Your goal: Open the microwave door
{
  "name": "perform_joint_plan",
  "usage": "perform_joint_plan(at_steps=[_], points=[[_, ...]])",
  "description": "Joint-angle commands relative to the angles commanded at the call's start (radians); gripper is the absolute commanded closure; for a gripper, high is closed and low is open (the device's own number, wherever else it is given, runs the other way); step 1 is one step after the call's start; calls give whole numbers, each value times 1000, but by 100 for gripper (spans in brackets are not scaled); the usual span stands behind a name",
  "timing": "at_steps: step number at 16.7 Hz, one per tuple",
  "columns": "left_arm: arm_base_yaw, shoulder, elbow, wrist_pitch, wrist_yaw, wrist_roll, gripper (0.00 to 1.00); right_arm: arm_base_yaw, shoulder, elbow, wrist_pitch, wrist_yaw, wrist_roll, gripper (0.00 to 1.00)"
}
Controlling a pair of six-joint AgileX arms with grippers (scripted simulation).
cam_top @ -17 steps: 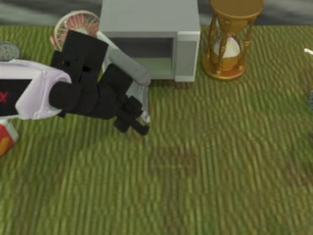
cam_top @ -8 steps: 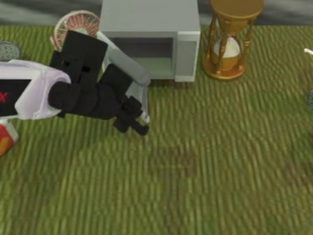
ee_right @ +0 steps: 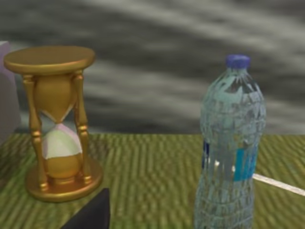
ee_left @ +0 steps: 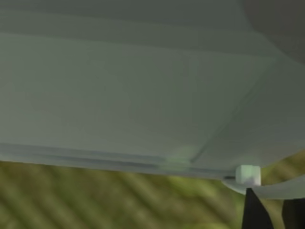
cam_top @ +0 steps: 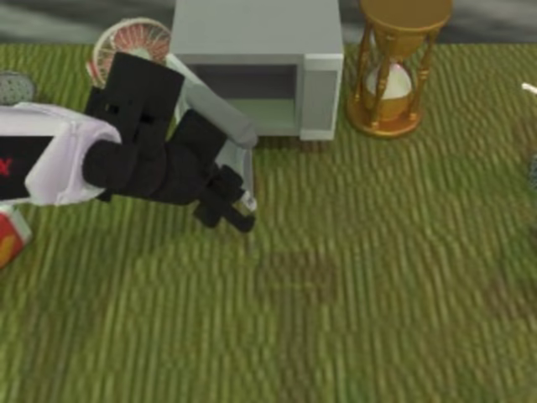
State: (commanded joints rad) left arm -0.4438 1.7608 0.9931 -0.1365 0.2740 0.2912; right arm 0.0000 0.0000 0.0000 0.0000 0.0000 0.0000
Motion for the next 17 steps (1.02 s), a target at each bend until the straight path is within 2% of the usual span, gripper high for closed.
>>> perform_joint_plan(at_steps=[4,11,17], points=[[0,0,0,0,0,0,100,0,0,0,0,0,0,0],[22,-8,-6,-15,38,50,100,0,0,0,0,0,0,0],[24,-8,-7,-17,40,54,100,0,0,0,0,0,0,0]])
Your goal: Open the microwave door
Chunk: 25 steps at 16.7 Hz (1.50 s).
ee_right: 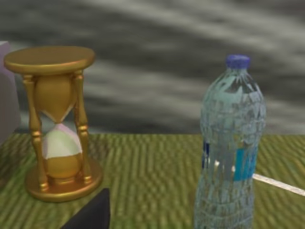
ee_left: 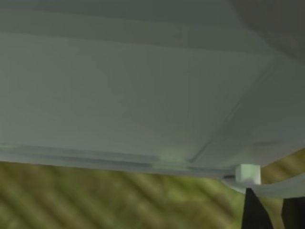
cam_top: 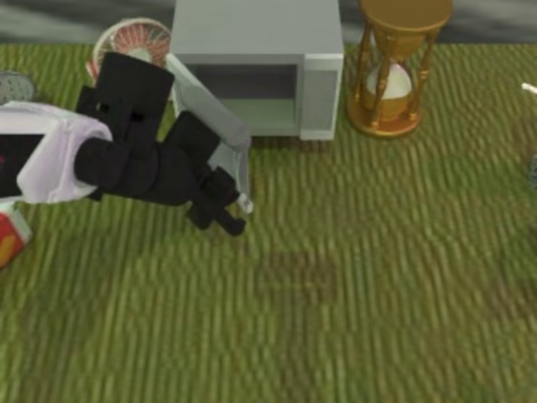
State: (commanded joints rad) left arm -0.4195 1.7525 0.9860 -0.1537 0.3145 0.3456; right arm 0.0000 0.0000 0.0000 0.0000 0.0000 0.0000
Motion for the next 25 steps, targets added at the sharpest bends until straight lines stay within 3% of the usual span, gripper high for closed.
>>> perform_joint_plan(at_steps=[19,25], points=[[0,0,0,0,0,0,100,0,0,0,0,0,0,0],[16,-5,-3,-14,31,39,100,0,0,0,0,0,0,0]])
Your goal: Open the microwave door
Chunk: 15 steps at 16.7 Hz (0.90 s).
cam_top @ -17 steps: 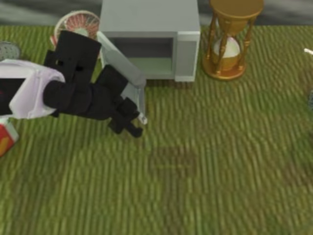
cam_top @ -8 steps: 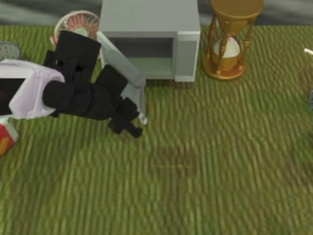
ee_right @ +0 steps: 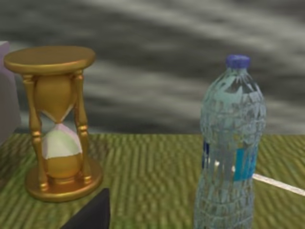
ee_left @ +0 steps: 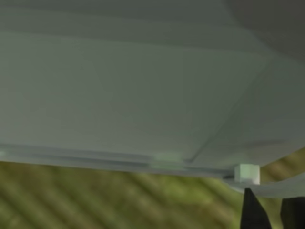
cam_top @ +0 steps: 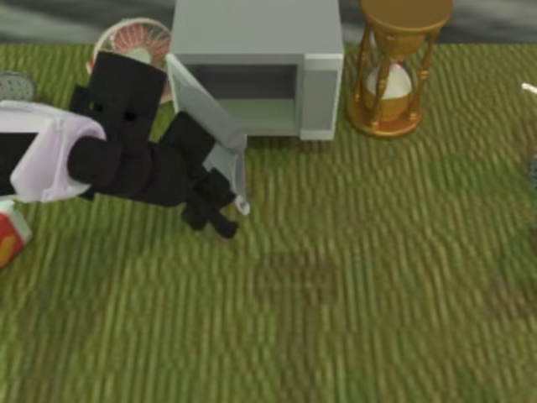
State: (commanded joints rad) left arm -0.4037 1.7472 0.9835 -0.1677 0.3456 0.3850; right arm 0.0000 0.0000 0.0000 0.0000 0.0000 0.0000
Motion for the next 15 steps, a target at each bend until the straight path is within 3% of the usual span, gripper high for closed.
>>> perform_joint_plan(at_steps=[15], points=[[10,-1,-1,-7,10,18,100,0,0,0,0,0,0,0]])
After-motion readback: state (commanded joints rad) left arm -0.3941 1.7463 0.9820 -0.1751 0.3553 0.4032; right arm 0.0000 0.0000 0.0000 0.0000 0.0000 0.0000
